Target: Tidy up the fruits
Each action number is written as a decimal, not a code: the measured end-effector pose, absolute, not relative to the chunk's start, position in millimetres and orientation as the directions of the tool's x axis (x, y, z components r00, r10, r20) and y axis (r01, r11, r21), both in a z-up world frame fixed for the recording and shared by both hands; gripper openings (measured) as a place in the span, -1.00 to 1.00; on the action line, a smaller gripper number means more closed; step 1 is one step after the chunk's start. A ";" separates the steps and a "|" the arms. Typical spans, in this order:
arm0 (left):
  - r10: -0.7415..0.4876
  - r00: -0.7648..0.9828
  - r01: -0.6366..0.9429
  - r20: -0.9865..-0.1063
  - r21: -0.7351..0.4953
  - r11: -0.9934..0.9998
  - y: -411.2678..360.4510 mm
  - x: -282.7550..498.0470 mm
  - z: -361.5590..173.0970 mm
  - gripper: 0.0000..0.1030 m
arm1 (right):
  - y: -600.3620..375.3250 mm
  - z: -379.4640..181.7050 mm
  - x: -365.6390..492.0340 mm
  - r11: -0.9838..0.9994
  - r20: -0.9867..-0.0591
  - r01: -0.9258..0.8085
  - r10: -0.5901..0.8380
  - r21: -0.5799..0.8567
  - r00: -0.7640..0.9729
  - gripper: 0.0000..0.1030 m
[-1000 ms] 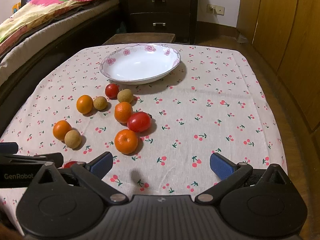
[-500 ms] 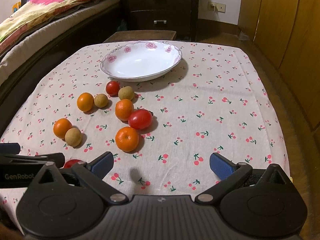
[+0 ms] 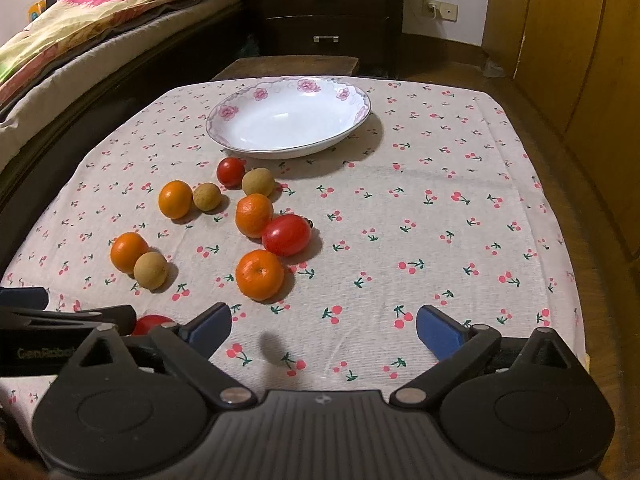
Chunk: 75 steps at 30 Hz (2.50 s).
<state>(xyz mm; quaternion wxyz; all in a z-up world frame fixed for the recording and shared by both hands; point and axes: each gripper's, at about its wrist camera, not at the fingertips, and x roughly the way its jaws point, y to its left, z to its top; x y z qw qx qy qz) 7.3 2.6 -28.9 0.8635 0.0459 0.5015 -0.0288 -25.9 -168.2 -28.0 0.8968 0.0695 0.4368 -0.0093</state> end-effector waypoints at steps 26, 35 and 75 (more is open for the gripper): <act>-0.019 0.496 0.091 -0.868 0.030 0.995 1.9 6.5 -26.6 0.88 | -169.4 -25.4 -24.6 0.992 -0.782 0.064 0.043 0.106 0.622 0.93; -0.021 0.505 0.100 -0.863 0.034 0.994 -1.7 3.7 -23.0 0.87 | -172.6 -21.4 -27.7 0.992 -0.780 0.067 0.044 0.109 0.624 0.92; -0.092 0.479 0.147 -0.873 -0.023 0.989 -12.4 3.2 -27.5 0.59 | -182.5 -15.6 -9.5 0.990 -0.803 -0.004 0.118 0.142 0.584 0.36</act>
